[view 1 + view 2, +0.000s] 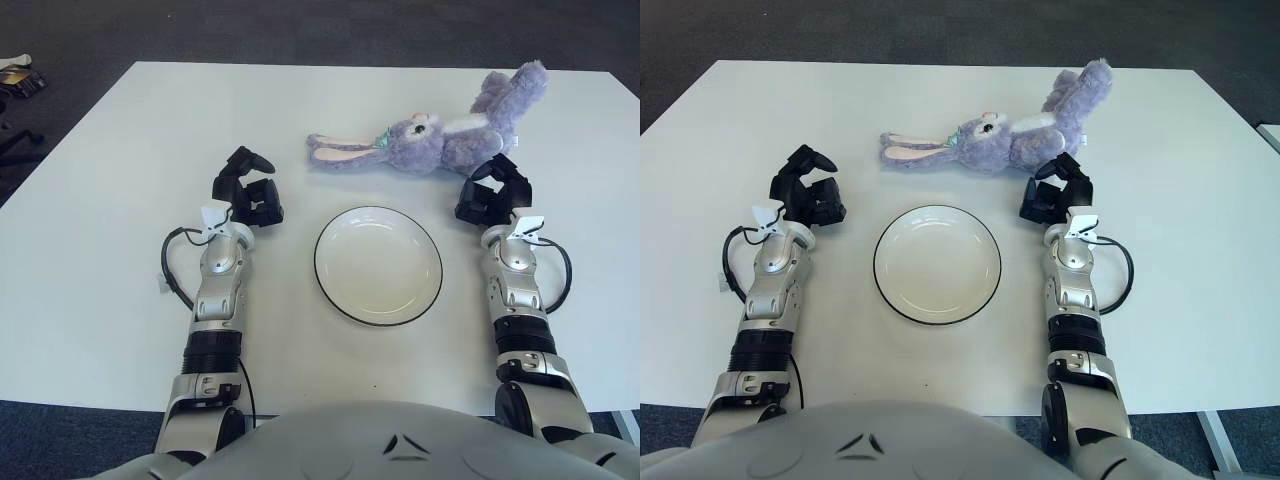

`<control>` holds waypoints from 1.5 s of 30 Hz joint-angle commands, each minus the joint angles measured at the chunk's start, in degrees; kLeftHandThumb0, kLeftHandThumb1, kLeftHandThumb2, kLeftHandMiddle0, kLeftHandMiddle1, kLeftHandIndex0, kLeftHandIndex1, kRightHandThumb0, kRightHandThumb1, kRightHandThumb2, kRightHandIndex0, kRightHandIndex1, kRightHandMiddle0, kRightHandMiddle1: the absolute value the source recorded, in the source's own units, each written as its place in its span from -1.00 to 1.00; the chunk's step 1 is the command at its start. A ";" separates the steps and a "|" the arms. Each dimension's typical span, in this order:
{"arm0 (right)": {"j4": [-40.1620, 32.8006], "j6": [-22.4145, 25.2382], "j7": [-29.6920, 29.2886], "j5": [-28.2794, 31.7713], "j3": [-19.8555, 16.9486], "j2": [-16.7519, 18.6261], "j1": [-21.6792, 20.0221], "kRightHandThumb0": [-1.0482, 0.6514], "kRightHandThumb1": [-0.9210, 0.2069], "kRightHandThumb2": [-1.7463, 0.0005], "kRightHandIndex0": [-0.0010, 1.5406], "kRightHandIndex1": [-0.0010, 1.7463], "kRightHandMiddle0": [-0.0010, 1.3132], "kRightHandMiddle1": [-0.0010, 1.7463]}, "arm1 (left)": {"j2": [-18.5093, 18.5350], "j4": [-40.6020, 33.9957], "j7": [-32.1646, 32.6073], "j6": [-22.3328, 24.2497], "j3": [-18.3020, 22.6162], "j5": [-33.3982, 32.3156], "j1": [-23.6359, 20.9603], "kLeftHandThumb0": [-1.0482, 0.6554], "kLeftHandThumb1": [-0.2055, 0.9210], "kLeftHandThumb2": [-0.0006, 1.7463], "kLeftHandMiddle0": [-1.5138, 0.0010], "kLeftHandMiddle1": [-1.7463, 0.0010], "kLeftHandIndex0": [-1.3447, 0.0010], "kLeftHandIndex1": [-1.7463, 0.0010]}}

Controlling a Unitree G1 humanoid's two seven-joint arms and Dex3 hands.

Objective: Put the doll into the plate.

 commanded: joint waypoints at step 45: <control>-31.14 22.84 1.98 2.78 -5.71 -3.63 11.15 -0.34 0.09 -0.53 0.43 1.00 -0.05 1.00 | 0.66 1.46 -1.14 1.03 0.24 -0.83 1.79 -0.37 -0.20 0.62 -0.73 -1.00 -0.01 -1.00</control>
